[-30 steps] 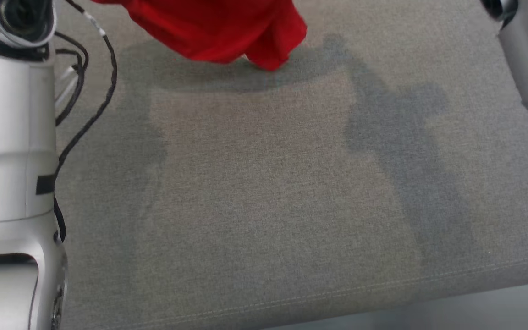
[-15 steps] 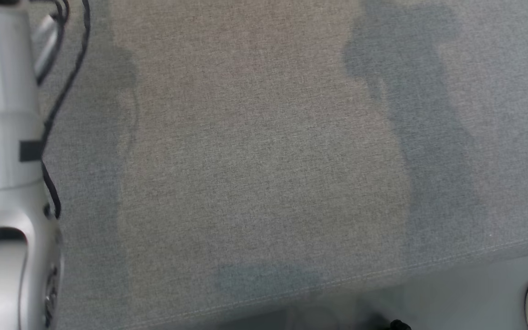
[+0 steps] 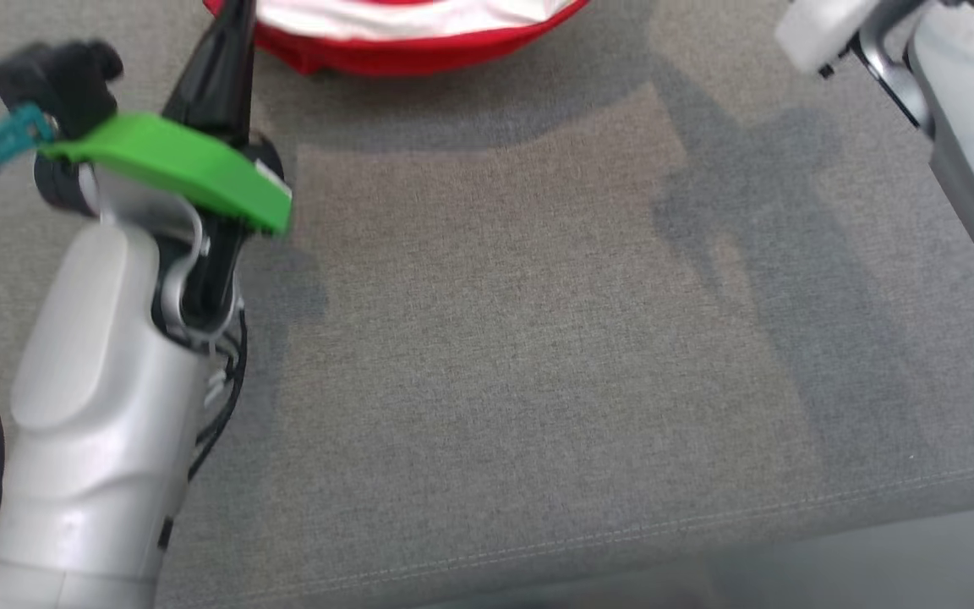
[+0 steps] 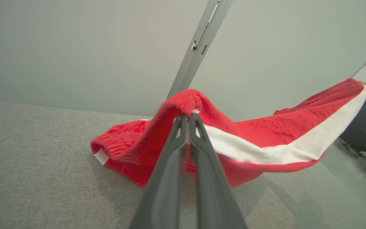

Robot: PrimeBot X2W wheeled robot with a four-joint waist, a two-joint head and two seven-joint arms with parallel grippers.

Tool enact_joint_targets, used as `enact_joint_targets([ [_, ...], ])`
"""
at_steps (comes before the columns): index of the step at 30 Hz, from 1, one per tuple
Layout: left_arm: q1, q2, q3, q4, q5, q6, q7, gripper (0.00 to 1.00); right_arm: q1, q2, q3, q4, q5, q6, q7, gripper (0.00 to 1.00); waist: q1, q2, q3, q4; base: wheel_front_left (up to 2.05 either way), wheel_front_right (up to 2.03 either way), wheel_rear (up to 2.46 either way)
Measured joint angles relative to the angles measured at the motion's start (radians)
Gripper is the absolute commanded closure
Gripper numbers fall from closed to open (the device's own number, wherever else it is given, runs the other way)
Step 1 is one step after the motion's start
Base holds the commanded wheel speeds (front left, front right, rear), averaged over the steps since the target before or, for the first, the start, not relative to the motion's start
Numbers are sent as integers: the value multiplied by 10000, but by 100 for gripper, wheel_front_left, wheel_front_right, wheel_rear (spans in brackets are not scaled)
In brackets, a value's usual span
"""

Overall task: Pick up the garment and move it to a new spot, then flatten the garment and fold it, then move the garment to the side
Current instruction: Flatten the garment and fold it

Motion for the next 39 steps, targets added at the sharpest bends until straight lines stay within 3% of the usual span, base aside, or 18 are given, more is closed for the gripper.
enact_joint_targets([
  [8,2292,-2,-512,-529,291,397,-205,100,2002,-1522,583,-1532,828,0,1438,100,-1,0,-1187,143,0,0,0],
  [17,4420,-100,-754,-957,349,1212,-349,100,5255,-2978,719,-4288,3233,2,4713,100,-1,0,-2638,239,0,0,0],
  [21,5284,2,-807,-1436,470,1684,-407,100,6547,-3480,117,-5570,4034,4,6027,100,-1,0,-3169,177,0,0,0],
  [32,7059,383,-1478,-2654,968,2464,215,100,9787,-3793,-1856,-8032,4838,2,8347,100,-1,0,-3872,8,0,0,0],
  [39,7415,738,-1825,-3551,1139,2656,965,100,10243,-3478,-2627,-8932,4278,0,8310,100,-2,0,-3806,179,0,0,0],
])
